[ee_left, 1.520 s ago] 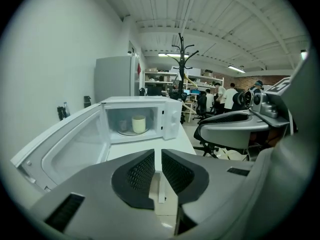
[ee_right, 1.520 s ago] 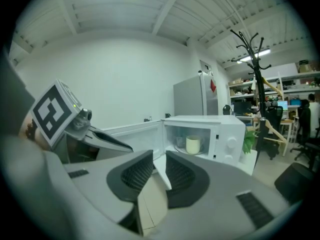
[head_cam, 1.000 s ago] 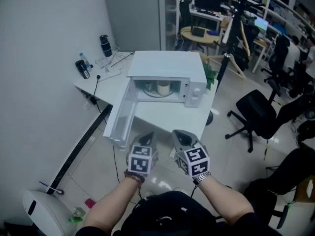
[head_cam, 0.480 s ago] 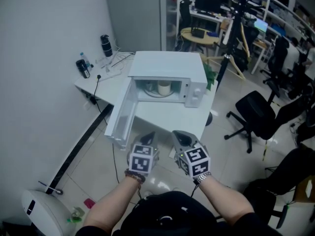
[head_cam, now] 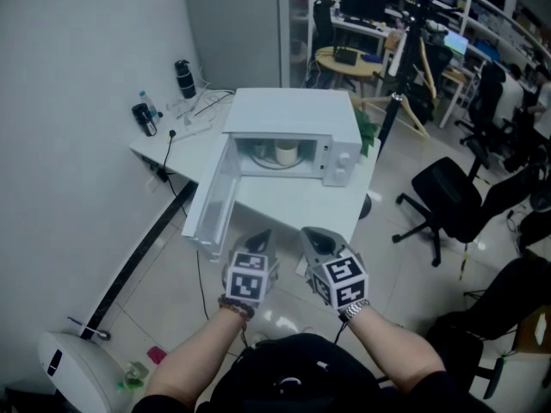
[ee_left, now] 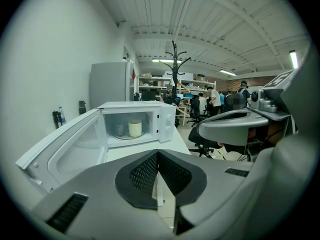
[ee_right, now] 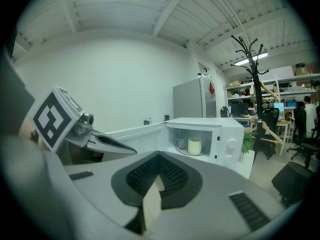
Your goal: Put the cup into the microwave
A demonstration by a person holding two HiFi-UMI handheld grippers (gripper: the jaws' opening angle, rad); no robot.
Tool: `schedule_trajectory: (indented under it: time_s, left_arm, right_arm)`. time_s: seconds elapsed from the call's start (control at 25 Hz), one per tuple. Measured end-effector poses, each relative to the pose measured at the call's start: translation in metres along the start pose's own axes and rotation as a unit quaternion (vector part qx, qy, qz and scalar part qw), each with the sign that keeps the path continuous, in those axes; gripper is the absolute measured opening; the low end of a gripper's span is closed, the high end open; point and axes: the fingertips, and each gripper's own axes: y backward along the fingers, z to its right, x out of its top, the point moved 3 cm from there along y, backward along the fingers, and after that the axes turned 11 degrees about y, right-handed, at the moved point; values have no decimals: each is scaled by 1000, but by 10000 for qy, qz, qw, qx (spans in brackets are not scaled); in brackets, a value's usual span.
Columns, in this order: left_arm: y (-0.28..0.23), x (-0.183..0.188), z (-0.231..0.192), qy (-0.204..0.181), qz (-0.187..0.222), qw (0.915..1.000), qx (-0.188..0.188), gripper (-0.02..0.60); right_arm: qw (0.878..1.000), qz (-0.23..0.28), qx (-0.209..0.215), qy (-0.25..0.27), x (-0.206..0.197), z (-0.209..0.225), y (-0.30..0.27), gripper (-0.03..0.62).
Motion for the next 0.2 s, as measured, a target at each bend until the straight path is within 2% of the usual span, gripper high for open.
schedule_trajectory:
  time_s: [0.2]
  left_arm:
    - [0,0,0,3,-6,10000,20,0]
  right_arm:
    - [10000,3,16,-23,0,0,0,14]
